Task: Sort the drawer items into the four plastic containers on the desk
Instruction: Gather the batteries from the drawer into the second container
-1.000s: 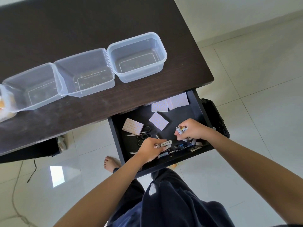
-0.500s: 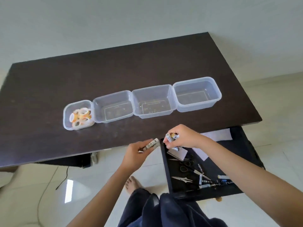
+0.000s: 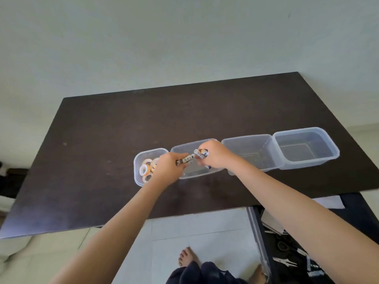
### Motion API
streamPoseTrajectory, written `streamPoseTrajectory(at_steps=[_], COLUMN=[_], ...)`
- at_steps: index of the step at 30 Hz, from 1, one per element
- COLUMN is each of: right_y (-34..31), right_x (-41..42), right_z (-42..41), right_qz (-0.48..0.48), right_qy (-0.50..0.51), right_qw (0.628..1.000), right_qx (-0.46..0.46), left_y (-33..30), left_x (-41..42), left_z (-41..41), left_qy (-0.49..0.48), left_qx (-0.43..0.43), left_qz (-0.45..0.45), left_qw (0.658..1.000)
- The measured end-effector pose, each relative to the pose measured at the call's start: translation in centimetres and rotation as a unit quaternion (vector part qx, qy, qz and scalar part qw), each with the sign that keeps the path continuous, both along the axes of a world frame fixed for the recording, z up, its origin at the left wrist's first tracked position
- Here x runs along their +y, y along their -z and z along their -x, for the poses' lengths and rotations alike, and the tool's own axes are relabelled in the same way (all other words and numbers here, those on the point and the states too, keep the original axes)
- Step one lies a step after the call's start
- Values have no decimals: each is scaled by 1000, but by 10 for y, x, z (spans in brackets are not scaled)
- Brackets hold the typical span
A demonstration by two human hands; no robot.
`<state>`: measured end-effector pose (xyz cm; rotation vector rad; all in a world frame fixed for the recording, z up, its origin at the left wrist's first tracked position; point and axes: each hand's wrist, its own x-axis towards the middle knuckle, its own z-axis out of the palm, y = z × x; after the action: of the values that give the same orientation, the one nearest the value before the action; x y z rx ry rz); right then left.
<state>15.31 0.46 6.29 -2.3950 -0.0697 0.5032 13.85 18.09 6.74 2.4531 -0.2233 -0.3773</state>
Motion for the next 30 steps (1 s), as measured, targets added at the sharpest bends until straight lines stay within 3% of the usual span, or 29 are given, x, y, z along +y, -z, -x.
streamPoseTrajectory(at_steps=[5,11,17,26,30], right_y=[21,32,29,0,-2], right_x=[13,15,2,-52,-99], right_z=[-11,-13,-13,51,106], right_qz=[110,117,66,-74,-103], right_qy=[12,28,23,49,16], right_qw=[994,992,997,990,992], right_qx=[25,36,21,-112,-78], left_y=[24,40,47,47,52], left_x=[-8,-10,-3,-38,-84], left_z=[-29,-36,-31,45,97], left_qy=[84,94,64,1,-3], left_qx=[51,54,22,-101,-128], left_qz=[-71,-75,-24,121,173], left_qw=[993,991,997,988,977])
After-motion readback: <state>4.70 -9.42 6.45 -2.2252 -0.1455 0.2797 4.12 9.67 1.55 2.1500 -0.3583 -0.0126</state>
